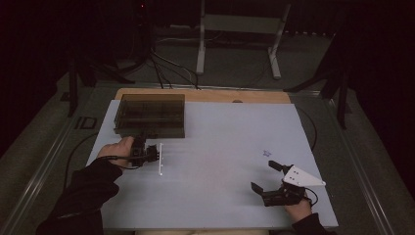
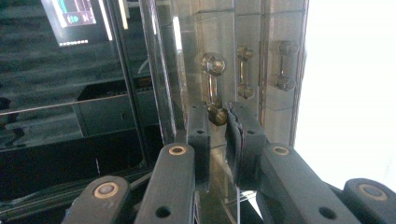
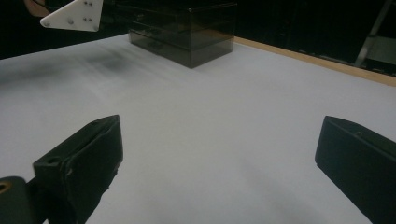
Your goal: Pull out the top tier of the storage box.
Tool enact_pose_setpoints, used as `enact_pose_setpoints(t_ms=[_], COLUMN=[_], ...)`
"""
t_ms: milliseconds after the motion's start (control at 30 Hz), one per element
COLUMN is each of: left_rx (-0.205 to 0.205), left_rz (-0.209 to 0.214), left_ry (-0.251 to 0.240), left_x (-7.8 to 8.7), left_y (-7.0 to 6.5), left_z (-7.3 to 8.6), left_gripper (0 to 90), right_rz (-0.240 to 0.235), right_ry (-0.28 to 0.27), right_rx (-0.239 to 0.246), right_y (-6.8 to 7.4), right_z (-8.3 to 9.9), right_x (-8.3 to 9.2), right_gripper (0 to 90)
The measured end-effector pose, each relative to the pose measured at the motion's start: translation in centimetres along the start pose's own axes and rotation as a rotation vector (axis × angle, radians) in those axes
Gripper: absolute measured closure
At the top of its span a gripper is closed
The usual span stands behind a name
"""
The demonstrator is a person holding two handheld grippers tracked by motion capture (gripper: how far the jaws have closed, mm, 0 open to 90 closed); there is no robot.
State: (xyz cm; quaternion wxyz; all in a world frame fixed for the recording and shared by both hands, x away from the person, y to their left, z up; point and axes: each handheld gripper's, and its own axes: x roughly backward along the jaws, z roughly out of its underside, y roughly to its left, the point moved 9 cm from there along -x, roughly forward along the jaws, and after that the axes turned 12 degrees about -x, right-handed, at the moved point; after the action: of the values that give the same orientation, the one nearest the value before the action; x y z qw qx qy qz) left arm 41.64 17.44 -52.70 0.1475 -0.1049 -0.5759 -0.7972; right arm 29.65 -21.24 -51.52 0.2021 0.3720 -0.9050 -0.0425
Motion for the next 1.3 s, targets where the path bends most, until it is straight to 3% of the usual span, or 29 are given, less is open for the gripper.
enact_pose_setpoints(t_ms=[167, 267, 400, 633, 667, 700, 833, 900, 933, 967, 1000, 1033, 1067, 1233, 1300], left_rx=[0.002, 0.063, 0.138, 0.304, 0.301, 0.326, 0.393, 0.400, 0.400, 0.407, 0.427, 0.427, 0.445, 0.468, 0.475], left_rz=[0.013, 0.043, 0.095, 0.251, 0.272, 0.281, 0.384, 0.457, 0.457, 0.476, 0.523, 0.523, 0.571, 0.575, 0.580], left_ry=[-0.003, -0.029, -0.050, -0.134, -0.132, -0.146, -0.166, -0.164, -0.164, -0.177, -0.190, -0.190, -0.226, -0.298, -0.302], left_x=[0.1, 0.4, 0.9, 1.9, 2.0, 2.1, 2.3, 2.4, 2.4, 2.4, 2.5, 2.5, 2.7, 2.8, 2.8], left_y=[0.0, 0.0, 0.0, 0.1, 0.1, 0.0, -0.4, -0.8, -0.8, -0.9, -1.0, -1.0, -1.1, -0.3, -0.2], left_z=[0.0, 0.1, 0.7, 1.4, 1.6, 1.6, 1.9, 2.1, 2.1, 2.1, 2.3, 2.3, 2.3, 3.0, 3.2], left_gripper=[79.8, 76.2, 59.3, 39.9, 38.6, 35.6, 23.8, 14.9, 12.2, 12.2, 6.3, 2.8, 0.0, 0.0, 0.0], right_rz=[0.001, 0.001, -0.001, 0.000, 0.000, 0.001, 0.002, 0.001, 0.001, 0.001, 0.000, 0.000, -0.001, -0.007, -0.012], right_ry=[-0.001, -0.002, -0.002, 0.000, 0.000, 0.000, 0.003, 0.004, 0.004, 0.004, 0.005, 0.005, 0.005, 0.004, 0.002], right_rx=[0.002, 0.001, -0.001, -0.001, 0.000, 0.000, 0.001, 0.002, 0.002, 0.002, 0.003, 0.003, 0.003, 0.005, 0.006], right_y=[0.0, 0.0, 0.0, 0.0, 0.0, 0.0, 0.0, 0.0, 0.0, 0.0, 0.0, 0.0, 0.1, 0.1, 0.2], right_z=[0.0, 0.0, 0.0, 0.0, 0.0, 0.0, 0.0, 0.1, 0.1, 0.1, 0.1, 0.1, 0.1, 0.1, 0.1], right_x=[0.0, 0.0, 0.0, 0.0, 0.0, 0.0, -0.1, -0.1, -0.1, -0.1, -0.1, -0.1, -0.1, -0.1, -0.1], right_gripper=[1.0, 1.0, 1.0, 1.0, 1.0, 1.0, 1.0, 1.0, 1.0, 1.0, 1.0, 1.0, 1.0, 1.0, 1.0])
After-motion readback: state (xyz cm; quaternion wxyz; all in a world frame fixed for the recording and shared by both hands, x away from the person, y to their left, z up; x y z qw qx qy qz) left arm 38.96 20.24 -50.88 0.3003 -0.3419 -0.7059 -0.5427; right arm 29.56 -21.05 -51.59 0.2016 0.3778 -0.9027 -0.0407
